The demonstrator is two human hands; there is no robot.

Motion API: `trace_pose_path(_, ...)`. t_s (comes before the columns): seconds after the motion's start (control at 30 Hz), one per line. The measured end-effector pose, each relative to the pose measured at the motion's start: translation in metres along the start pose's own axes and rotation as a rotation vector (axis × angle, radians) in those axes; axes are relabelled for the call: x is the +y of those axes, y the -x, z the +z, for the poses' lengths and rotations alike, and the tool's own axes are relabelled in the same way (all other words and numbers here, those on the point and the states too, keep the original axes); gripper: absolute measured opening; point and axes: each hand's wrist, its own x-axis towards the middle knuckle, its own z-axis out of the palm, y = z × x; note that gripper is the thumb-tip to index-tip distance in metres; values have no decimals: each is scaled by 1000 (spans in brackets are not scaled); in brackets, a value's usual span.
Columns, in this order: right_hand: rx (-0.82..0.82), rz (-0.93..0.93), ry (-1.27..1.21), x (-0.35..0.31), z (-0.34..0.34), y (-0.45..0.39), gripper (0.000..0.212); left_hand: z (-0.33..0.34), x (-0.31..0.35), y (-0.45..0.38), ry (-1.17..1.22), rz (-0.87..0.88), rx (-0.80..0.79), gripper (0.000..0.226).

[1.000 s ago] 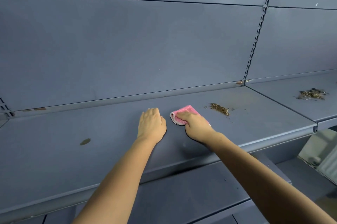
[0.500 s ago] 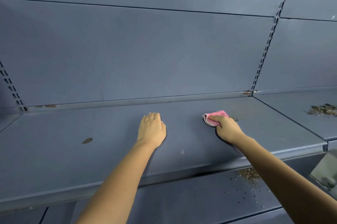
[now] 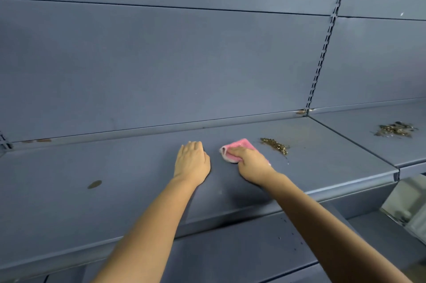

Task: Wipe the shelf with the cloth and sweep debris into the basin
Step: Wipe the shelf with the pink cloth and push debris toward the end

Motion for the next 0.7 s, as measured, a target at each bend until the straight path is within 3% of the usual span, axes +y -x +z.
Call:
trace_pose_path(0.07,111,48,23,14,-13,3,18,1,0,0,-21,17,3,31)
trace_pose_path(0.17,185,94,-11,34,-29,10,26,3,0,-1,-20,33,-5,33)
trace_pose_path(0.3,167,224,19,44,-38,2,36,4,-1,-1,-5,30,12,32)
trace_pose_path(0.37,161,223,-11,32,-38,-3,52,4,0,0,-4,36,12,32)
trace_pose_path(0.43,173,189,4,11,-34,-8,53,4,0,-2,-2,34,6,30)
trace_pose_path(0.6,-115,63,21,-31,19,-19,40,4,-1,-3,6,18,15,28)
trace_pose_path(0.7,-94,124,45,-18,15,-28,50,4,-1,-4,6,12,3,30)
